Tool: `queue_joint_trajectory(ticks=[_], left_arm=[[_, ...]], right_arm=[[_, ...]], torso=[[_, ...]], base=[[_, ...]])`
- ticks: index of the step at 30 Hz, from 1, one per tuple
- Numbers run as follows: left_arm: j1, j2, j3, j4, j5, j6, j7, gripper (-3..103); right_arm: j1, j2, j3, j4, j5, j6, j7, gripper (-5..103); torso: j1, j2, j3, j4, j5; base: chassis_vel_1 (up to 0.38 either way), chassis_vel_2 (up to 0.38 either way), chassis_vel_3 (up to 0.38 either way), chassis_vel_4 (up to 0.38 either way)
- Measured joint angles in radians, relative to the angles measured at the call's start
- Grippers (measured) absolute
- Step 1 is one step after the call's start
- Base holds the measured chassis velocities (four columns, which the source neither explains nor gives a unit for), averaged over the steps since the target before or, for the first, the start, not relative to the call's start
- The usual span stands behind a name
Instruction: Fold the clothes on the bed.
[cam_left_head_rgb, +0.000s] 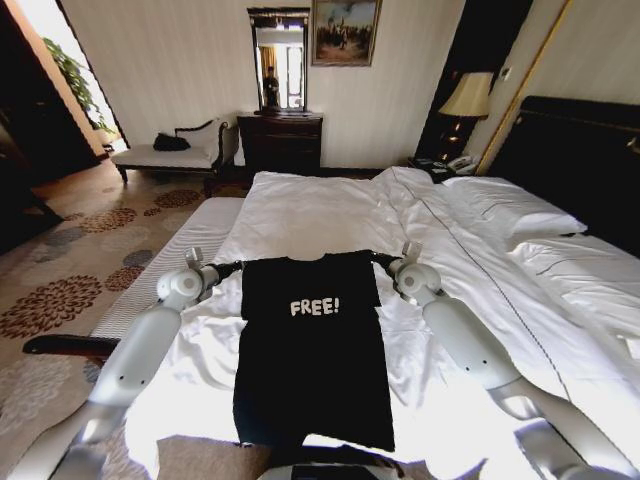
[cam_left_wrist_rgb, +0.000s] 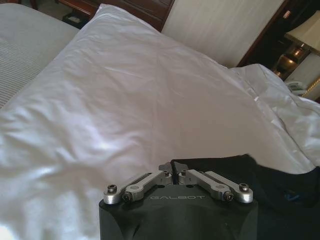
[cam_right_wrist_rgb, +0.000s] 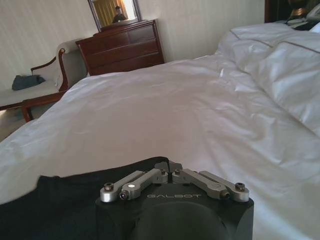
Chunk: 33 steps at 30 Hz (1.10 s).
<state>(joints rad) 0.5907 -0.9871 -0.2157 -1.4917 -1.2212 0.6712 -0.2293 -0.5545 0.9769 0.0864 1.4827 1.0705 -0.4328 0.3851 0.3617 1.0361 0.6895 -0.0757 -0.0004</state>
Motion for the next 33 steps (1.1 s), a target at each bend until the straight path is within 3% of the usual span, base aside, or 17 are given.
queue_joint_trajectory(ticks=[2,12,20,33], left_arm=[[-0.032,-0.021,0.024,0.055,0.043,-0.019,0.035,1],[-0.111,-0.111,0.096,0.229,0.15,-0.062,0.078,1],[-0.186,-0.194,0.126,0.401,0.262,-0.105,0.138,1],[-0.21,-0.233,0.098,0.501,0.304,-0.154,0.195,1]], right_arm=[[-0.001,0.006,0.005,-0.035,-0.036,0.026,-0.028,0],[-0.012,0.048,0.008,-0.121,-0.114,0.068,-0.073,0],[-0.002,0.13,0.009,-0.27,-0.215,0.11,-0.111,0],[0.002,0.161,0.023,-0.313,-0.246,0.142,-0.127,0]], torso=[[0.0,0.0,0.0,0.0002,-0.0001],[0.0,0.0,0.0,0.0,0.0],[0.0,0.0,0.0,0.0004,-0.0001],[0.0,0.0,0.0,0.0005,-0.0003]], base=[[0.0,0.0,0.0,0.0],[0.0,0.0,0.0,0.0],[0.0,0.0,0.0,0.0],[0.0,0.0,0.0,0.0]])
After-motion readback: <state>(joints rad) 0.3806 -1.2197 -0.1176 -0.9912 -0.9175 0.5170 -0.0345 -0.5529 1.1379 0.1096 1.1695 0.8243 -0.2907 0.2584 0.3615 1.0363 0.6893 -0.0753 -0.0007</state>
